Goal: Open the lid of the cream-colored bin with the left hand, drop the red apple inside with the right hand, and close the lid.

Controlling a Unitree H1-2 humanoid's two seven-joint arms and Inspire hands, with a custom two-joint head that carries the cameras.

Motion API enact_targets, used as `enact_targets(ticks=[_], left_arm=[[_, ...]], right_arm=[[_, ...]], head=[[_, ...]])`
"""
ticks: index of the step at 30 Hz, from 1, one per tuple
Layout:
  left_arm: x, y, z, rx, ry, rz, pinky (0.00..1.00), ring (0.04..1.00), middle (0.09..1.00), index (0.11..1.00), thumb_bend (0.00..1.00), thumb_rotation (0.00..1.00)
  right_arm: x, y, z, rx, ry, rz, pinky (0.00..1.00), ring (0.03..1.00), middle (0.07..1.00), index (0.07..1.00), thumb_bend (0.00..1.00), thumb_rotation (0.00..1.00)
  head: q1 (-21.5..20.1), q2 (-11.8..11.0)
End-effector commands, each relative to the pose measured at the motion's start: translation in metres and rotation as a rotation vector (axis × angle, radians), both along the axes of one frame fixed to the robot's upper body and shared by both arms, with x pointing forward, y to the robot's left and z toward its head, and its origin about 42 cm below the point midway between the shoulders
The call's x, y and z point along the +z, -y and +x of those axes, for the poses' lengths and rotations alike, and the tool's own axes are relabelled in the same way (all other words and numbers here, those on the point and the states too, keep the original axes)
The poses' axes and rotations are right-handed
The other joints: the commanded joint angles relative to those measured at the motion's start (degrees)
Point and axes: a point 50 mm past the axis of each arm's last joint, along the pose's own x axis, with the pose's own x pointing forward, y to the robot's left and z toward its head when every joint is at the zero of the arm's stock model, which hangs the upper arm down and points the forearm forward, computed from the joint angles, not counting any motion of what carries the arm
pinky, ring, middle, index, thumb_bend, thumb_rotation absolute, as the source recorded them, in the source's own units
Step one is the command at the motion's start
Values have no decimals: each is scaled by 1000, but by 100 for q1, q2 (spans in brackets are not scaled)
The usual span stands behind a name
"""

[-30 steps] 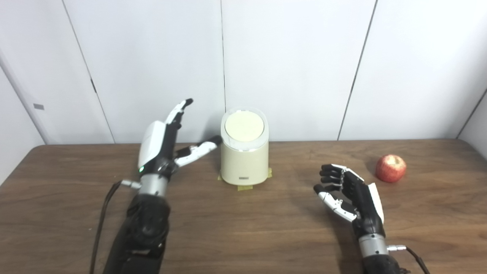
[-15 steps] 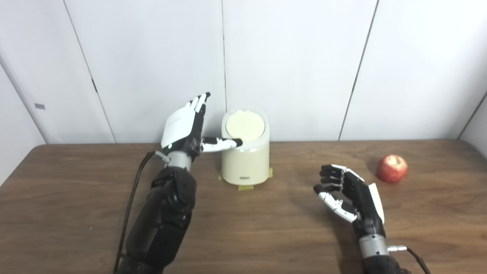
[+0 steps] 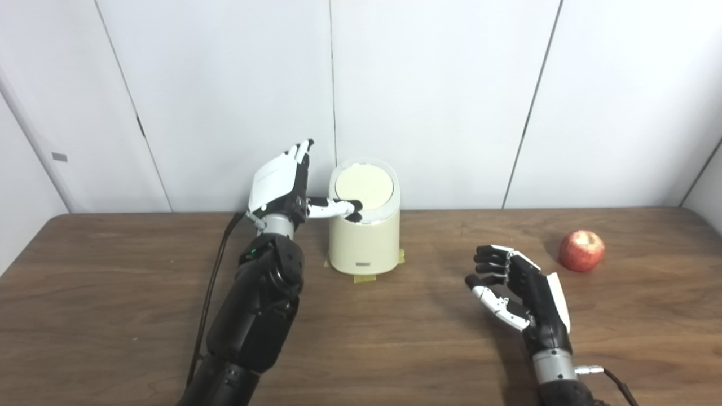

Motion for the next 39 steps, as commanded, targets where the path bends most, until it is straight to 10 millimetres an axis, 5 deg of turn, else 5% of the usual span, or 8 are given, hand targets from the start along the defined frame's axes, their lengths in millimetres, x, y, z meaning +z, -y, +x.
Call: enact_targets(ticks=[1,21,35,39], left_arm=[[38,8,10,7,108,12,1000,1000,1000,1000,957,574],[34,16,29,29,50,33,1000,1000,1000,1000,961,568],[14,18,33,38,30,109,1000,1000,1000,1000,988,354],[13,18,33,73,121,328,1000,1000,1000,1000,996,293]], right_arm=[[8,-4,1,4,39,-4,544,633,651,644,305,252],[11,-10,-1,-3,45,-4,538,632,652,643,303,235],[13,-13,-3,-4,44,-5,540,639,656,647,300,239],[14,-14,-4,-4,34,-3,544,646,661,652,305,246]], head=[[-13,10],[-60,34],[-106,61],[-109,69]])
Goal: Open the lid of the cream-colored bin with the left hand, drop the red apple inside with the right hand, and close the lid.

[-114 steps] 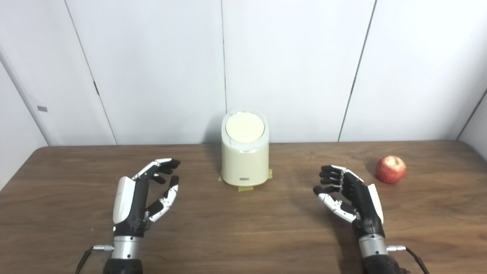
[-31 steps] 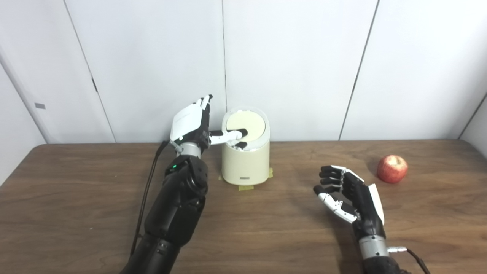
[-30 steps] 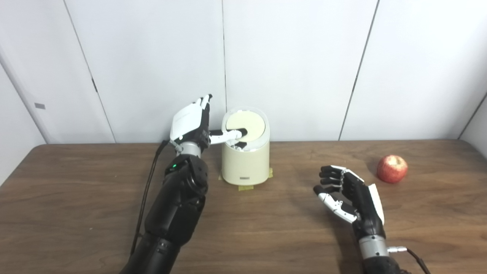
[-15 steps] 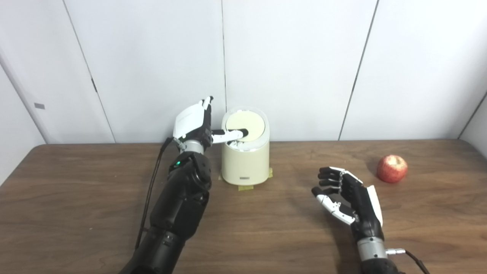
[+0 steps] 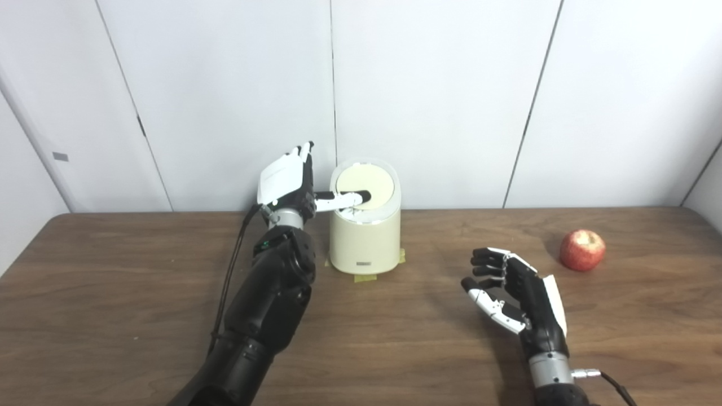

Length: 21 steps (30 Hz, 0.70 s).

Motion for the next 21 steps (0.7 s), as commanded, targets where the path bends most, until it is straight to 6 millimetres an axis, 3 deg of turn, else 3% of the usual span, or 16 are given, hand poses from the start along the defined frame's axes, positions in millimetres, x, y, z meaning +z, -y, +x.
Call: enact_targets(ticks=[1,8,12,15,16,17,18,21], left_arm=[[25,4,6,6,131,167,1000,1000,1000,1000,999,277],[29,7,0,3,212,360,1000,1000,1000,1000,1000,217],[29,6,-2,6,198,367,1000,1000,1000,1000,1000,208],[28,4,-3,8,171,304,1000,1000,1000,1000,1000,341],[27,3,-2,11,151,274,1000,1000,1000,1000,882,697],[27,3,-2,12,137,255,1000,1000,1000,1000,828,876],[27,2,-2,11,123,212,1000,1000,1000,1000,806,950],[28,3,-3,9,98,74,1000,1000,1000,1000,800,992]], right_arm=[[13,-6,3,9,53,10,543,646,661,652,305,248],[13,-6,4,5,52,-3,540,641,658,653,307,274],[13,-6,3,7,46,8,547,648,662,652,316,281],[14,-6,3,8,48,6,547,646,661,651,314,273],[14,-6,3,8,50,2,546,644,659,650,313,273],[14,-5,3,9,51,0,543,642,658,649,310,275],[14,-5,3,9,49,0,543,642,658,649,305,274],[14,-4,4,8,46,0,542,641,657,651,296,256]], head=[[13,14],[-9,8],[-10,22],[-10,28],[-4,30],[0,29],[10,31],[16,25]])
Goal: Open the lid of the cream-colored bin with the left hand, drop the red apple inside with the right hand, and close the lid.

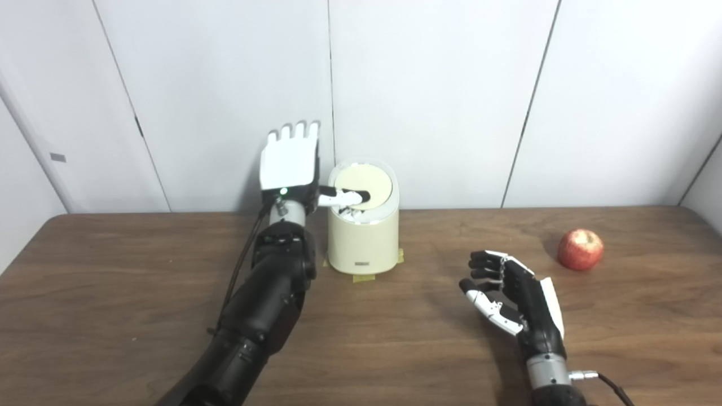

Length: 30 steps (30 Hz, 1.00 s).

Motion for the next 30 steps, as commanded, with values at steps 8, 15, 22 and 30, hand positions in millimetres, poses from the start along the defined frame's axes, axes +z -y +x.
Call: enact_targets(ticks=[8,15,22,30], left_arm=[[31,10,-3,-13,48,-340,1000,1000,1000,985,737,1000],[44,-2,-21,-170,242,-573,831,926,922,894,429,999],[48,-18,-50,-363,337,-852,691,788,797,778,252,938],[15,-57,-90,-519,257,-1104,729,797,795,775,228,751]], right_arm=[[13,-1,4,14,66,-8,535,631,652,647,292,250],[15,-1,4,15,62,-7,536,632,652,644,299,259],[14,1,5,20,67,-20,542,637,656,648,290,231],[18,0,2,47,103,-117,547,629,652,648,285,251]], head=[[-5,-11],[25,5],[81,-22],[114,-26]])
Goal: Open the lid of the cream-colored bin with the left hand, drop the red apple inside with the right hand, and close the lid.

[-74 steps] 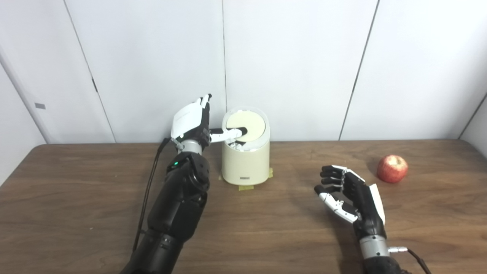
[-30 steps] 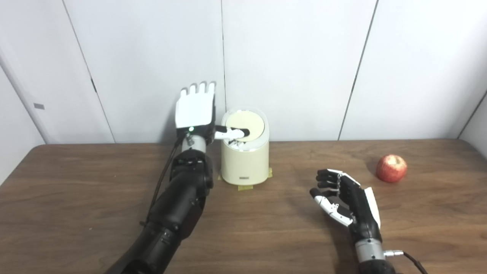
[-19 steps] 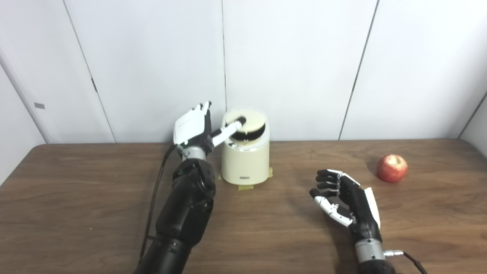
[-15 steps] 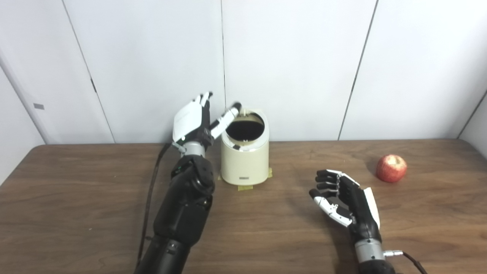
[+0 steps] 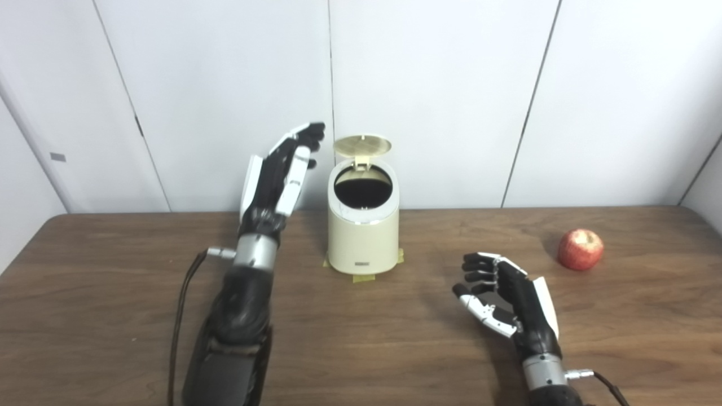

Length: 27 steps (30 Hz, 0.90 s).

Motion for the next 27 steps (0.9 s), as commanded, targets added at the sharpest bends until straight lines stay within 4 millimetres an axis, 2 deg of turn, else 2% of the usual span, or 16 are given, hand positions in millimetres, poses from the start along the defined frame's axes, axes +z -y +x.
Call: enact_targets(ticks=[1,4,5,7,10,11,12,13,16,18,21,23,27], left_arm=[[12,-11,-5,1,84,-4,729,794,791,772,226,739],[0,-23,-16,22,79,36,718,784,785,768,227,747],[-4,-28,-20,30,73,55,721,785,786,769,225,770],[-13,-38,-27,41,57,89,733,793,795,775,221,799],[-25,-50,-38,33,48,114,724,796,797,772,234,804],[-30,-55,-43,31,39,111,725,797,797,771,237,807],[-34,-60,-49,33,30,111,731,795,792,767,256,863],[-38,-63,-52,34,24,110,735,791,786,761,279,936],[-52,-72,-62,23,-16,81,756,801,791,764,321,993],[-59,-76,-65,21,-21,77,753,802,791,765,332,999],[-72,-80,-70,39,-28,65,738,789,787,772,403,898],[-79,-80,-71,56,-25,57,729,776,780,768,437,878],[-89,-80,-72,60,-47,42,728,775,777,769,433,853]], right_arm=[[18,4,2,11,91,-56,547,628,653,649,285,267],[31,4,3,4,122,-113,545,625,657,654,289,337],[37,4,4,2,142,-136,537,619,655,653,289,326],[51,5,6,-3,197,-214,479,587,634,646,292,235],[75,9,9,6,255,-340,424,556,650,655,335,300],[89,13,12,21,263,-421,419,553,655,657,345,307],[105,17,16,34,262,-520,429,563,687,684,482,343],[115,20,18,39,257,-588,496,621,718,711,638,389],[152,35,30,56,190,-801,593,723,782,770,849,414],[166,45,39,60,148,-880,627,758,800,788,901,422],[190,63,55,62,99,-970,639,792,836,815,986,419],[205,71,64,57,62,-1007,647,817,855,827,999,382],[228,90,85,39,-34,-1060,661,844,870,833,1000,345]], head=[[4,5],[44,5],[35,4],[26,12],[25,27],[22,21],[16,18],[10,20],[-19,15],[-70,15],[-148,11],[-157,8],[-128,5]])
